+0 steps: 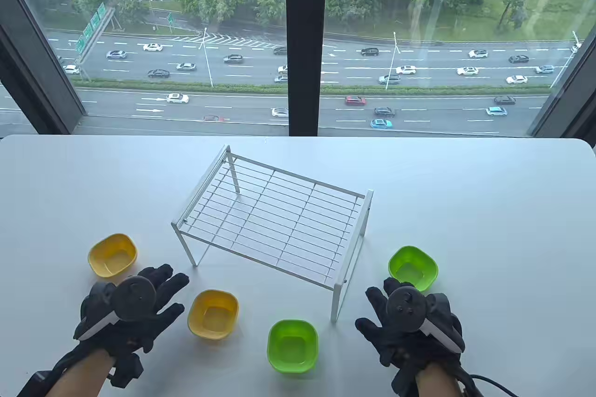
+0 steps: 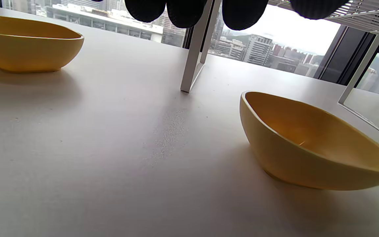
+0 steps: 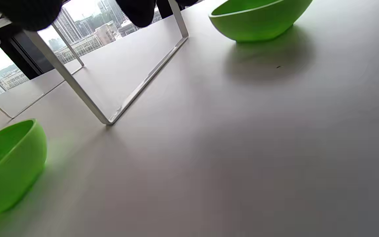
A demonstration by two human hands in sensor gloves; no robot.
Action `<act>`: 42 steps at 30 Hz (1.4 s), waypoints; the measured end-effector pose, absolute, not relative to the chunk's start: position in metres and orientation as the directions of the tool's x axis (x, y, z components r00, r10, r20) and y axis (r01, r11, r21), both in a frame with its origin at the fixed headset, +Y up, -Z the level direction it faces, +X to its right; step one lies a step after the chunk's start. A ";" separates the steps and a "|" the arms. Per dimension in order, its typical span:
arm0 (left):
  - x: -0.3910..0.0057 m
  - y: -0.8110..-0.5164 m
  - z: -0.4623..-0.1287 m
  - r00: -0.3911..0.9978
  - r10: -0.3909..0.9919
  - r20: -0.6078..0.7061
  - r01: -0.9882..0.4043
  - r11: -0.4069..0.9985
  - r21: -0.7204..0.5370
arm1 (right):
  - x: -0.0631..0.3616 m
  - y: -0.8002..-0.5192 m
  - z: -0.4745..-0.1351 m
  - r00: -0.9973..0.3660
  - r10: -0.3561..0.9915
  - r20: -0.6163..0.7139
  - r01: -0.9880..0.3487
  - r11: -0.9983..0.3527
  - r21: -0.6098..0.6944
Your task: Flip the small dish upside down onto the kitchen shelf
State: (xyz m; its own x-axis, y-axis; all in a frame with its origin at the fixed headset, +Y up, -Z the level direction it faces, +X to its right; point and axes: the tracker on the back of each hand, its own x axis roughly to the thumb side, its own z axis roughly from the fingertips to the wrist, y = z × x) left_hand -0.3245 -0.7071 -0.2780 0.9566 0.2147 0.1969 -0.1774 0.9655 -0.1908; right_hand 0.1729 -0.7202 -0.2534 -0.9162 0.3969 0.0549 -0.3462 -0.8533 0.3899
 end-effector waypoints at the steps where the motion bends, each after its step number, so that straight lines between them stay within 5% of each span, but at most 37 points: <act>1: -0.324 -0.706 -0.278 0.955 0.216 0.203 -0.180 0.967 -0.183 | 0.173 -0.719 -0.252 -0.916 0.397 0.061 -0.347 -0.857 0.380; 9: -0.311 -0.705 -0.276 0.919 0.245 0.308 -0.202 0.965 -0.166 | 0.179 -0.712 -0.253 -0.904 0.425 0.058 -0.386 -0.864 0.323; 20: -0.282 -0.726 -0.270 0.891 0.112 0.439 -0.007 0.972 -0.234 | 0.178 -0.714 -0.250 -0.892 0.450 0.051 -0.408 -0.846 0.342; 42: -0.268 -0.748 -0.268 0.866 -0.073 0.495 0.218 0.946 -0.241 | 0.176 -0.720 -0.253 -0.894 0.446 0.044 -0.399 -0.836 0.378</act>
